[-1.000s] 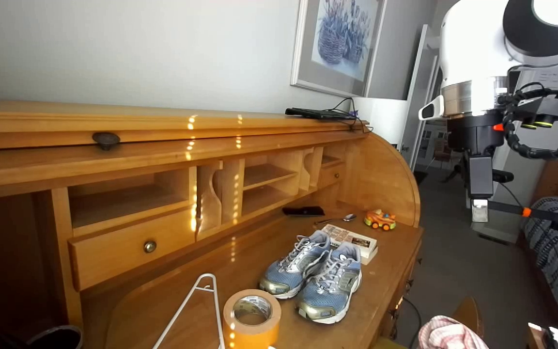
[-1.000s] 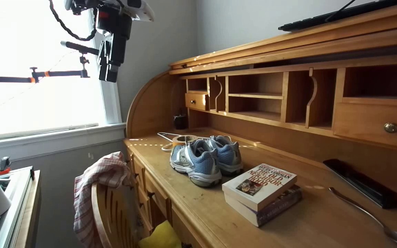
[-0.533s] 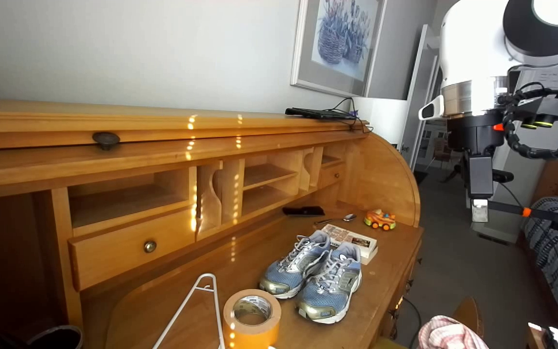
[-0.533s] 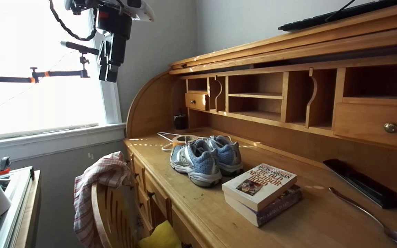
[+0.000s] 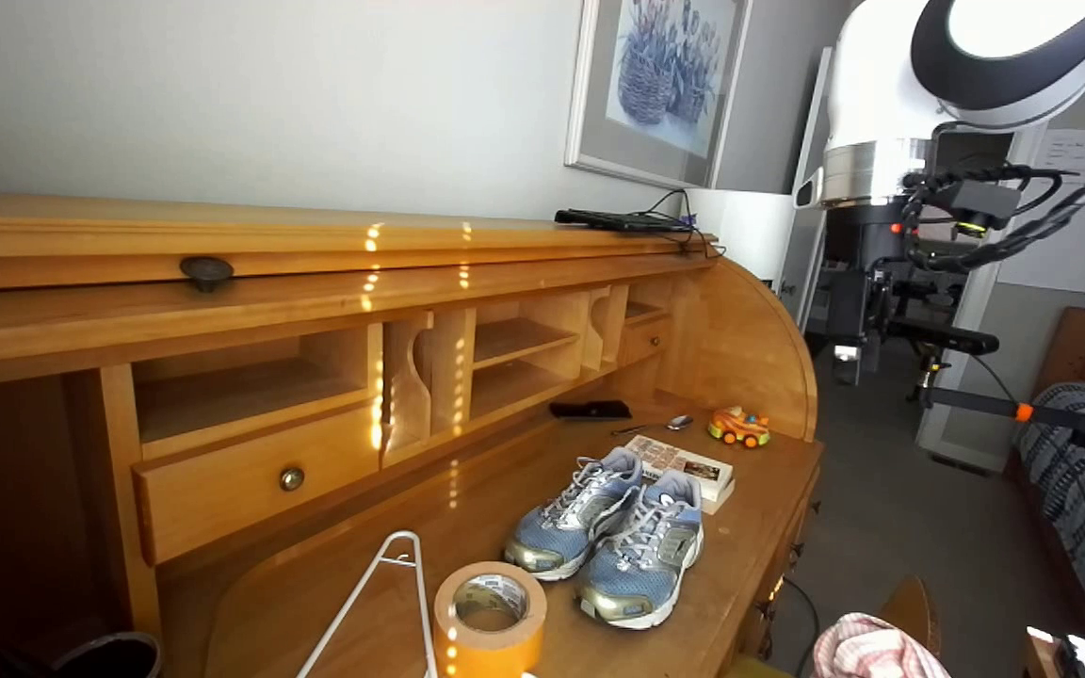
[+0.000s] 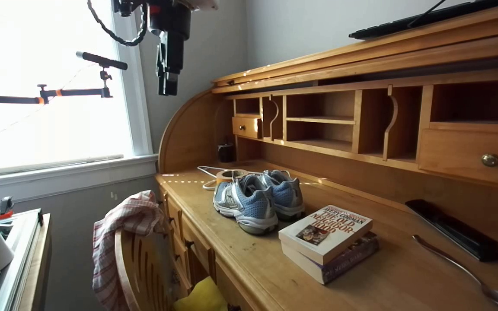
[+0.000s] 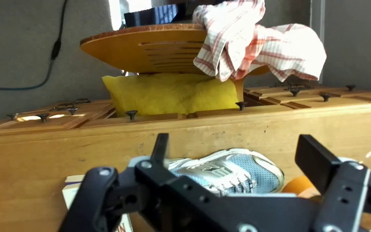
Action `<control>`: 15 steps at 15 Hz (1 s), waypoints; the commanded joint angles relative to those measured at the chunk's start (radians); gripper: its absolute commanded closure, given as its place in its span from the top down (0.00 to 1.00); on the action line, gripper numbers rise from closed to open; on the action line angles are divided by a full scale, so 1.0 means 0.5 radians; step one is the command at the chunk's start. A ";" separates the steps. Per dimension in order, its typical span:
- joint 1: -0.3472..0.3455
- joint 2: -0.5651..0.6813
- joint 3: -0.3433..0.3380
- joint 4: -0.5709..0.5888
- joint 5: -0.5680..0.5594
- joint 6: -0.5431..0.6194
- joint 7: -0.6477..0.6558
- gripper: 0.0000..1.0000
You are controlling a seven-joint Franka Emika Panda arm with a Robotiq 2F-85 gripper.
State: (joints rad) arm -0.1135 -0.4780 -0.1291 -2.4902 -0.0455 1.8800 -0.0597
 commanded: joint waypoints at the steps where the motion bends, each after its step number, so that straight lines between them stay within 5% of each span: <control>1: -0.041 0.251 -0.044 0.201 -0.013 0.094 -0.012 1.00; 15: -0.124 0.887 -0.175 0.505 -0.018 0.647 -0.373 1.00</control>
State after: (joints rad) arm -0.1662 -0.0964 -0.2081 -2.2689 -0.0797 2.1727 -0.1887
